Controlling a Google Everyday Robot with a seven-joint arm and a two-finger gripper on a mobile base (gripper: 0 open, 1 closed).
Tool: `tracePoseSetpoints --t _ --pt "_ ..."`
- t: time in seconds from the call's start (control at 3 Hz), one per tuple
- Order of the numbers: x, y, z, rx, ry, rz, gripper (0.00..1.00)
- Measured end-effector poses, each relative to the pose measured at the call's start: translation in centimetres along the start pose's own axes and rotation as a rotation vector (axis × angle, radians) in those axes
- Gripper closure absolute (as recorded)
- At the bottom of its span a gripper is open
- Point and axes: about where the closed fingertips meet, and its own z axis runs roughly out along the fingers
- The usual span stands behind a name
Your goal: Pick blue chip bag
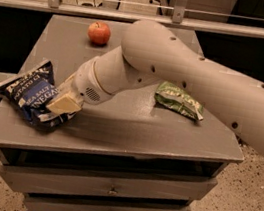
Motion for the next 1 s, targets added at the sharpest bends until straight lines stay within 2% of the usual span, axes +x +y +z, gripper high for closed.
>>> tracePoseSetpoints --t 0.33,0.67,1.0 --pt "-1.0 -1.5 -2.2 0.048 -0.025 -0.030 0.85" --pt "-2.5 -3.9 -4.2 0.078 -0.095 -0.073 1.00" --pt "-4.3 -6.5 -5.4 0.084 -0.176 -0.126 1.00"
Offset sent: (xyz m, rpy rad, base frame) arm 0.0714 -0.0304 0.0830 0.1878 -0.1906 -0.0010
